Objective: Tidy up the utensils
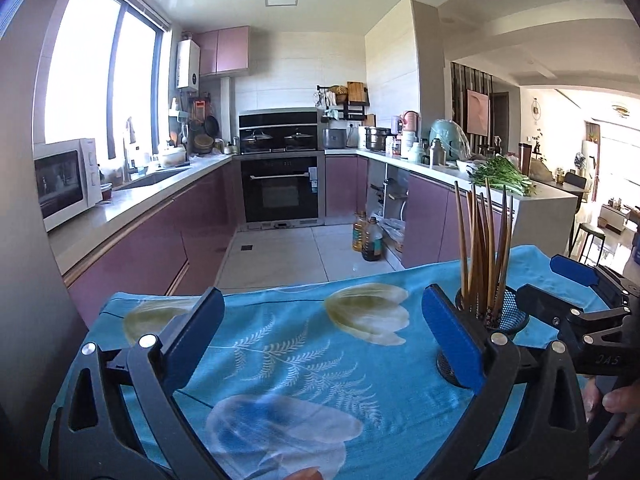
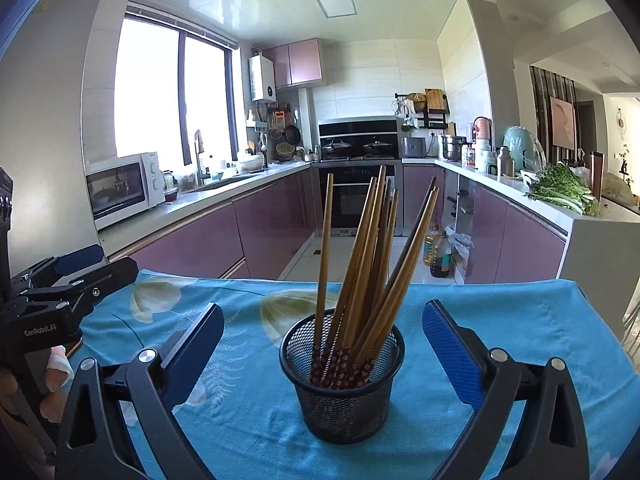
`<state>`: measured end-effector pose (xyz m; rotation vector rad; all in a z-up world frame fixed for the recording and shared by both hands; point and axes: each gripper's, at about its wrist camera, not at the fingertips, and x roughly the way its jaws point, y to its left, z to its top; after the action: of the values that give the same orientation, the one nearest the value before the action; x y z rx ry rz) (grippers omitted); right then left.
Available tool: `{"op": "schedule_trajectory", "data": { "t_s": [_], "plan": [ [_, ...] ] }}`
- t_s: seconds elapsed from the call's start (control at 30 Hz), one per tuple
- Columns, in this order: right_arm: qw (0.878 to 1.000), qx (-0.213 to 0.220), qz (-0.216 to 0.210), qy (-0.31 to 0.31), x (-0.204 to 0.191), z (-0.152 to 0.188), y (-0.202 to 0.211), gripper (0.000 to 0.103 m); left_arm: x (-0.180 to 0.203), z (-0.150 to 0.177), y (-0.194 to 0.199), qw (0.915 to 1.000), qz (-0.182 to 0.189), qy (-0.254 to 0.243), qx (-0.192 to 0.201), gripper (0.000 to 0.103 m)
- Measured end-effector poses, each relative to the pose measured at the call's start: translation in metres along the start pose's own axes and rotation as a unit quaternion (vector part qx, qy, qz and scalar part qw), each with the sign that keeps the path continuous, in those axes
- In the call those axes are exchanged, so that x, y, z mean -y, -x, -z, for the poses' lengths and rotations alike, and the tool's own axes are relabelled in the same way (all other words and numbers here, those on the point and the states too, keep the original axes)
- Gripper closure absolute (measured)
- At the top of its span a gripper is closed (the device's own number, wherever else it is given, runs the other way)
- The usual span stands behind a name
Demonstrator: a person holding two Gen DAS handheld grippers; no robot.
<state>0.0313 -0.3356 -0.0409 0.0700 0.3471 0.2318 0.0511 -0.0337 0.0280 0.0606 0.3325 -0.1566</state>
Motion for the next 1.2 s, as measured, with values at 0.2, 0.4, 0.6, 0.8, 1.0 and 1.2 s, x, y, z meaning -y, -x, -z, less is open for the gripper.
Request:
{"op": "schedule_trajectory", "data": {
  "t_s": [0.2,0.4,0.6,0.8,1.0,1.2],
  "plan": [
    [0.999,0.025,0.02,0.021,-0.012,0.002,0.011,0.007,-0.007,0.003,0.021,0.9995,-0.029,0.007,0.013,0.006],
    [0.999,0.038,0.02,0.029,-0.022,0.005,0.02,0.007,-0.007,0.0,0.034,0.9986,-0.042,0.017,0.026,0.006],
    [0.998,0.047,0.02,0.025,-0.027,0.006,0.027,0.007,-0.004,-0.001,0.045,0.9978,-0.053,0.015,0.038,0.006],
    [0.998,0.051,0.02,0.028,-0.029,0.005,0.03,0.007,-0.004,0.0,0.052,0.997,-0.059,0.018,0.046,0.006],
    [0.998,0.053,0.021,0.025,-0.028,0.006,0.032,0.007,-0.003,0.001,0.057,0.9967,-0.061,0.015,0.052,0.006],
    [0.998,0.053,0.02,0.025,-0.027,0.007,0.031,0.007,-0.002,0.001,0.058,0.9968,-0.06,0.014,0.051,0.006]
  ]
}}
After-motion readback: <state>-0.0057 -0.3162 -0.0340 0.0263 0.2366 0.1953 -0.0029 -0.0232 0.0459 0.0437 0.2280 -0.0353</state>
